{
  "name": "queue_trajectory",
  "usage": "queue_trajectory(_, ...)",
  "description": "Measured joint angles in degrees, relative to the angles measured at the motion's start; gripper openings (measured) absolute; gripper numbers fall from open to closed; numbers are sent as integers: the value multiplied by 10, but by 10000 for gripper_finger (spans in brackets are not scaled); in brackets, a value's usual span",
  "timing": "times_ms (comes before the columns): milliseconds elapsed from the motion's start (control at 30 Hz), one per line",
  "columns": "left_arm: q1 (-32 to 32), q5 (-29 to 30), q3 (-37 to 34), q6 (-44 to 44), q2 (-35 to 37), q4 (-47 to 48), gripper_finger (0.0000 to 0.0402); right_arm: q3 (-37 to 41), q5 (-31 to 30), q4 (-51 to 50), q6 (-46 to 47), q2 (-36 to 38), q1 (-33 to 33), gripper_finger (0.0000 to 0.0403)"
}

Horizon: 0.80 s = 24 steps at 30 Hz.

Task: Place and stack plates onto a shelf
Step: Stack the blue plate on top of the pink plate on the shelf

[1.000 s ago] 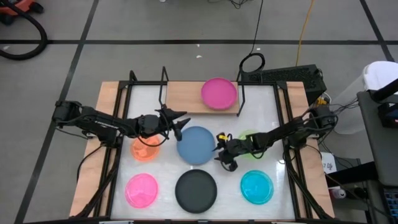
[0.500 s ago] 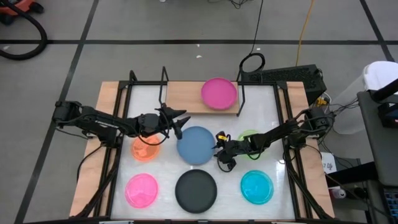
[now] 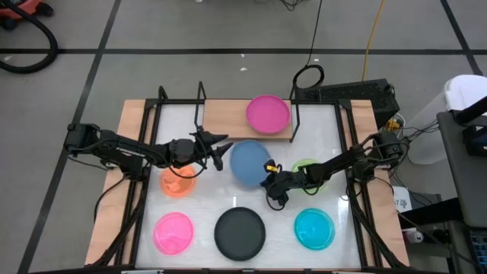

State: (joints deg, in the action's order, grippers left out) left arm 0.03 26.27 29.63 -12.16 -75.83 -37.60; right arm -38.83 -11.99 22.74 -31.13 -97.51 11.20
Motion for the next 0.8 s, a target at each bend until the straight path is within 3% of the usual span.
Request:
queue_trajectory(267,0,8,0,0,0,0,189,0,-5,1,-31,17,10,2)
queue_trajectory(500,0,40,0,-5,0,-9,189,0,-135,-25,-61,118,17,1)
queue_trajectory(667,0,44,0,-30,0,-53,189,0,-162,-5,-105,193,-35,1)
queue_trajectory(800,-2,44,0,-51,0,-81,189,-25,-132,-36,-112,215,-104,1)
